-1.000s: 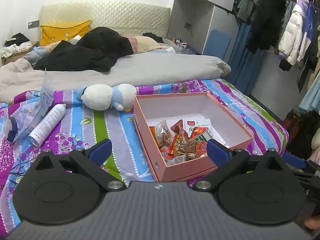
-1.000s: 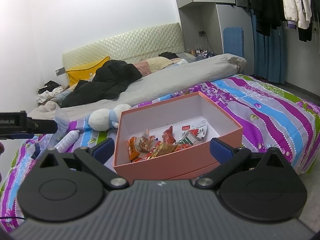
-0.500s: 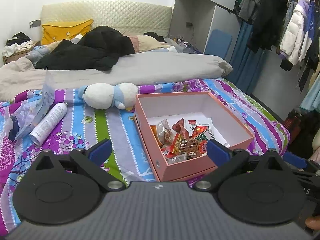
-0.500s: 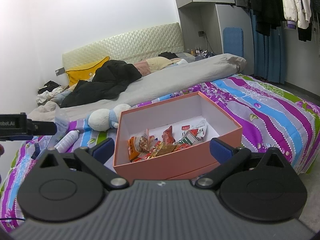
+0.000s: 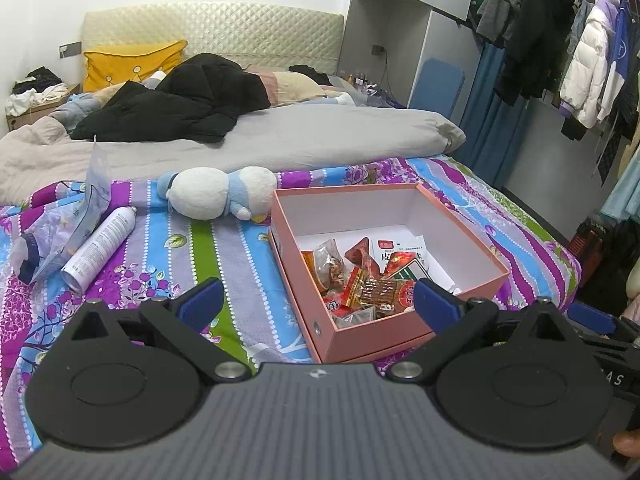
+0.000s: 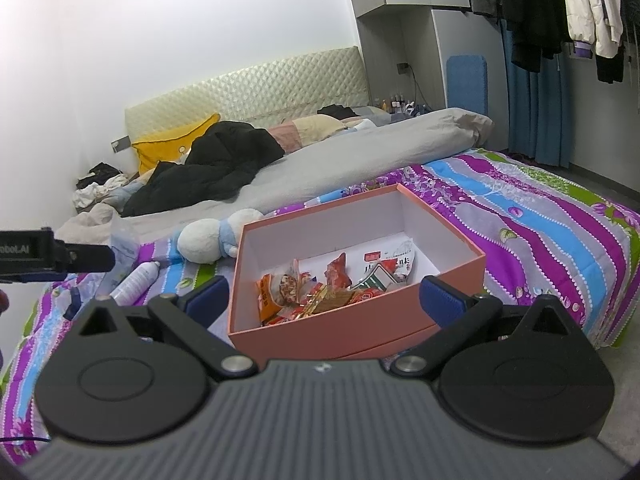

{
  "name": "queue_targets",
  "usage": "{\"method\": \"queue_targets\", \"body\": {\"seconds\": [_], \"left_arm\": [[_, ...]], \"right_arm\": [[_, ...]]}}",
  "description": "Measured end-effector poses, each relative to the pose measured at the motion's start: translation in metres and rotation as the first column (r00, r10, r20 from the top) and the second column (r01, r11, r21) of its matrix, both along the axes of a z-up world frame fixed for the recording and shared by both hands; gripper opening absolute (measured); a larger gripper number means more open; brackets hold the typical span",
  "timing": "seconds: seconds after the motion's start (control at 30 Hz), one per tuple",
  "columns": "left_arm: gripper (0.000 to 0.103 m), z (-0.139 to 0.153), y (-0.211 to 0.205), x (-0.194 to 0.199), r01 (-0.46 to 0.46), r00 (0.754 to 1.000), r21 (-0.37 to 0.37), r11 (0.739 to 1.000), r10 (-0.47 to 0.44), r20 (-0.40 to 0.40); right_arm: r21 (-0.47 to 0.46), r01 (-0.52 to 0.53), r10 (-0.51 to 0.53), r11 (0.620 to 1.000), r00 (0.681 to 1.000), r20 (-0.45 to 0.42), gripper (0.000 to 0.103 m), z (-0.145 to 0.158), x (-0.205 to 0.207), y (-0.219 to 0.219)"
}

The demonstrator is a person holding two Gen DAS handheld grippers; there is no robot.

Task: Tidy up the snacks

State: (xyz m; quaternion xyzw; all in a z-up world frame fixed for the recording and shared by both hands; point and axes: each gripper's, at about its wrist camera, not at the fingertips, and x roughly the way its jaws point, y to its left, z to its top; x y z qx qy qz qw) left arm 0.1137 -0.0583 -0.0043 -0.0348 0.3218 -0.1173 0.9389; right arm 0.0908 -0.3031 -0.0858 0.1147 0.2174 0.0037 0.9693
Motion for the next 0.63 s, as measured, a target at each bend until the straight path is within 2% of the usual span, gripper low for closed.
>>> {"method": "queue_targets", "body": {"seconds": [0.63], "left_arm": [[0.102,0.0013,-0.0039,-0.0002,0.023,1.000,-0.014,1.000,-0.023,0.001]], "right_arm": [[-0.002,-0.001,0.001,1.000,1.000,0.006,0.103,0.0001,-0.0004,0.0009]]}}
